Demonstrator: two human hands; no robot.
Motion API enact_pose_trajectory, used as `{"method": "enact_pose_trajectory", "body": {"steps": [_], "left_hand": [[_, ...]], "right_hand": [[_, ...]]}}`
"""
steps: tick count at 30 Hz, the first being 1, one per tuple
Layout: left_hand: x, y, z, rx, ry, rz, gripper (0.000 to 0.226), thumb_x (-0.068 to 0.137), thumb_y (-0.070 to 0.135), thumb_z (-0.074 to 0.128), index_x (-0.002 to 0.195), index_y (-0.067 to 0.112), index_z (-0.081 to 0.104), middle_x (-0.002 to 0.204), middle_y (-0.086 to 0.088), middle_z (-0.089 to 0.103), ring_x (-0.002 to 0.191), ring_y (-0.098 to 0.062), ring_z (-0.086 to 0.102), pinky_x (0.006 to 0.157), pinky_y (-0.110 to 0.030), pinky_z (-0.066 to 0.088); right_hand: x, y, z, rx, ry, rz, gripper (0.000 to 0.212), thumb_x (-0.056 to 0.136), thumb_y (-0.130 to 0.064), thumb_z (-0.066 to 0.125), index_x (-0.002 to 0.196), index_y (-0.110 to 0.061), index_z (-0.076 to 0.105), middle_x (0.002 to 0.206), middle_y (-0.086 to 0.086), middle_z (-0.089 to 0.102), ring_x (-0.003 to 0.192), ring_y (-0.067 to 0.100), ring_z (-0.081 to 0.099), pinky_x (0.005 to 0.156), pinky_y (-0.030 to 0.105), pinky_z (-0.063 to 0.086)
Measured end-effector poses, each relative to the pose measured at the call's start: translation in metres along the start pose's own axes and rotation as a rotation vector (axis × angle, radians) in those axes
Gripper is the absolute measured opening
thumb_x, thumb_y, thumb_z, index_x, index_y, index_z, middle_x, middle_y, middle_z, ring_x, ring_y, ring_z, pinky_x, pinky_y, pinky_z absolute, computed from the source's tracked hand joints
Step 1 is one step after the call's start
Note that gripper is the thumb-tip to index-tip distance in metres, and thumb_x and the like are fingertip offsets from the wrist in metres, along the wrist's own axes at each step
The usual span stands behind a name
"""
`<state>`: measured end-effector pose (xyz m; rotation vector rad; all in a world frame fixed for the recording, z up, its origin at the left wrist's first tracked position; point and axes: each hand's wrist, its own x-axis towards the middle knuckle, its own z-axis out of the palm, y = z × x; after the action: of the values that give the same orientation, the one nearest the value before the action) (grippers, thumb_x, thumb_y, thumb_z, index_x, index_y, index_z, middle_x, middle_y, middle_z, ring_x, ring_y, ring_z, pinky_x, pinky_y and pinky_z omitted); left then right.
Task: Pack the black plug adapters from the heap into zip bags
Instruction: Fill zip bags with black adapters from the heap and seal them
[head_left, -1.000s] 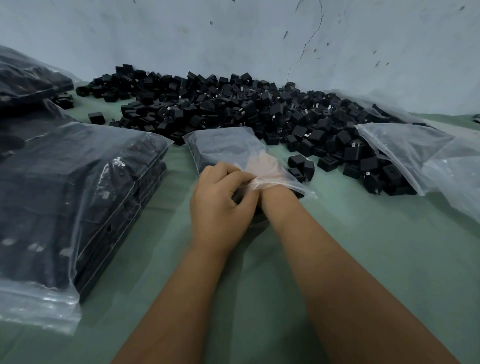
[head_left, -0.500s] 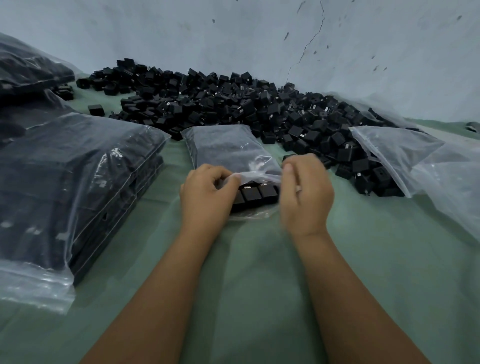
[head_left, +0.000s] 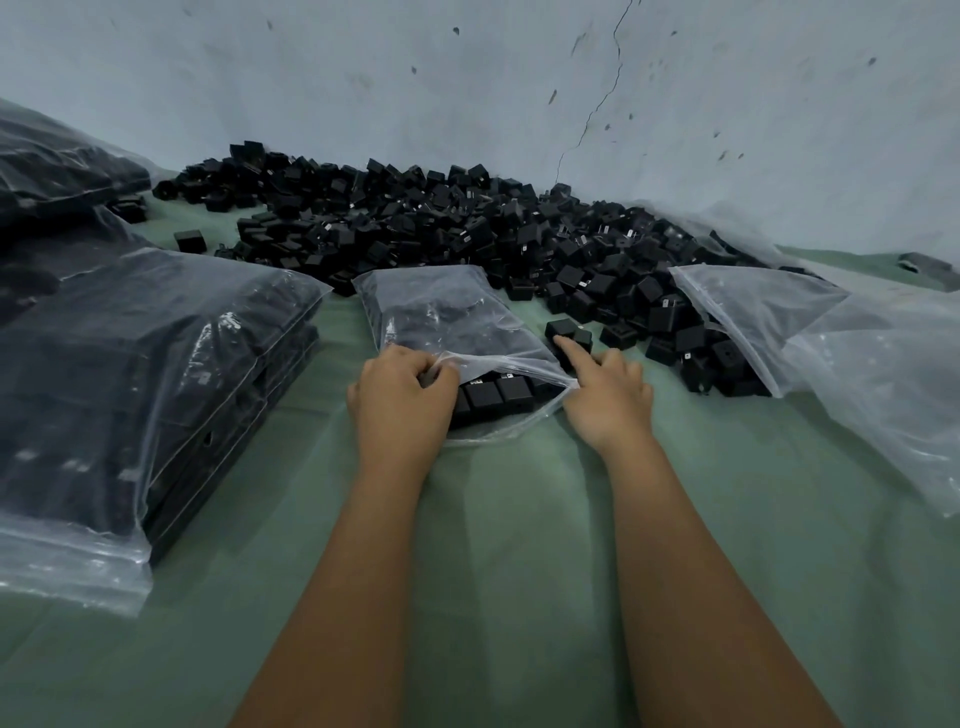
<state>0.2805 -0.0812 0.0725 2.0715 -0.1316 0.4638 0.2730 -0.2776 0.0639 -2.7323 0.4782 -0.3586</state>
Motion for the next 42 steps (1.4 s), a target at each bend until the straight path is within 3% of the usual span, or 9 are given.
{"method": "enact_pose_trajectory", "body": {"steps": [7,11,15,21,25,31,35,39,42], "left_hand": [[0.001,-0.002,0.000,-0.122,0.009,-0.071,0.034,0.083,0.030,0.063,0.061,0.005,0.055,0.071,-0.006,0.057,0.076,-0.027,0.055,0.082,-0.046,0.048],[0.001,-0.001,0.001,-0.147,0.024,-0.078,0.030,0.078,0.033,0.058,0.068,0.004,0.061,0.073,-0.008,0.060,0.078,-0.025,0.057,0.084,-0.048,0.048],[0.001,0.000,0.003,-0.150,0.049,-0.073,0.028,0.079,0.028,0.059,0.060,0.009,0.053,0.057,0.002,0.051,0.068,-0.021,0.052,0.079,-0.046,0.049],[-0.005,0.007,0.002,-0.209,0.075,-0.090,0.013,0.079,0.031,0.061,0.071,0.024,0.069,0.082,0.008,0.066,0.091,-0.023,0.061,0.086,-0.048,0.049],[-0.009,0.011,0.000,-0.338,0.080,-0.100,0.011,0.081,0.022,0.068,0.075,0.032,0.071,0.091,0.009,0.068,0.101,-0.021,0.062,0.091,-0.046,0.050],[-0.007,0.007,-0.023,-0.527,-0.189,0.135,0.023,0.078,0.020,0.077,0.096,0.033,0.073,0.094,0.004,0.070,0.093,-0.008,0.065,0.081,-0.019,0.050],[0.004,0.000,-0.032,-0.738,-0.041,-0.095,0.028,0.085,0.035,0.064,0.113,0.039,0.066,0.113,0.002,0.069,0.103,-0.009,0.066,0.082,-0.018,0.052],[0.016,-0.004,-0.024,-0.800,0.109,-0.408,0.020,0.101,0.034,0.043,0.111,0.037,0.060,0.114,0.011,0.063,0.110,-0.003,0.057,0.092,-0.023,0.043],[0.021,-0.004,-0.017,-0.816,0.095,-0.454,0.027,0.102,0.035,0.039,0.124,0.036,0.054,0.115,0.015,0.056,0.098,0.006,0.054,0.077,-0.016,0.040]], "right_hand": [[0.001,0.005,0.003,0.259,0.183,0.056,0.034,0.084,-0.017,0.062,0.116,-0.019,0.049,0.117,0.003,0.049,0.112,0.023,0.043,0.093,0.032,0.037],[-0.008,0.000,-0.003,0.675,0.404,0.134,0.027,0.083,-0.026,0.067,0.102,-0.026,0.048,0.108,-0.006,0.050,0.092,0.015,0.056,0.071,0.022,0.042],[-0.032,-0.025,-0.009,0.800,0.571,0.121,0.025,0.077,-0.031,0.069,0.090,-0.035,0.048,0.094,-0.012,0.053,0.077,0.004,0.054,0.068,0.022,0.046],[-0.070,-0.066,0.007,0.603,0.352,-0.227,0.019,0.068,-0.034,0.059,0.084,-0.030,0.048,0.083,-0.014,0.052,0.075,0.006,0.051,0.061,0.023,0.043],[-0.067,-0.070,0.012,0.341,0.269,-0.400,0.029,0.081,-0.023,0.063,0.110,-0.024,0.064,0.106,-0.009,0.062,0.102,0.011,0.051,0.084,0.020,0.040],[-0.068,-0.069,0.009,0.278,0.312,-0.377,0.019,0.085,-0.018,0.057,0.102,-0.018,0.067,0.099,-0.002,0.064,0.097,0.018,0.053,0.083,0.030,0.045],[-0.073,-0.068,0.005,0.477,0.230,-0.390,0.030,0.077,-0.019,0.046,0.092,-0.021,0.072,0.096,-0.008,0.067,0.095,0.012,0.055,0.086,0.032,0.045],[-0.071,-0.070,0.009,0.303,0.154,-0.490,0.030,0.082,-0.021,0.048,0.099,-0.024,0.072,0.102,-0.011,0.067,0.102,0.011,0.053,0.094,0.027,0.035],[-0.066,-0.071,0.015,0.196,0.102,-0.502,0.023,0.090,-0.023,0.045,0.097,-0.022,0.066,0.099,-0.012,0.065,0.100,0.010,0.051,0.092,0.024,0.028]]}}
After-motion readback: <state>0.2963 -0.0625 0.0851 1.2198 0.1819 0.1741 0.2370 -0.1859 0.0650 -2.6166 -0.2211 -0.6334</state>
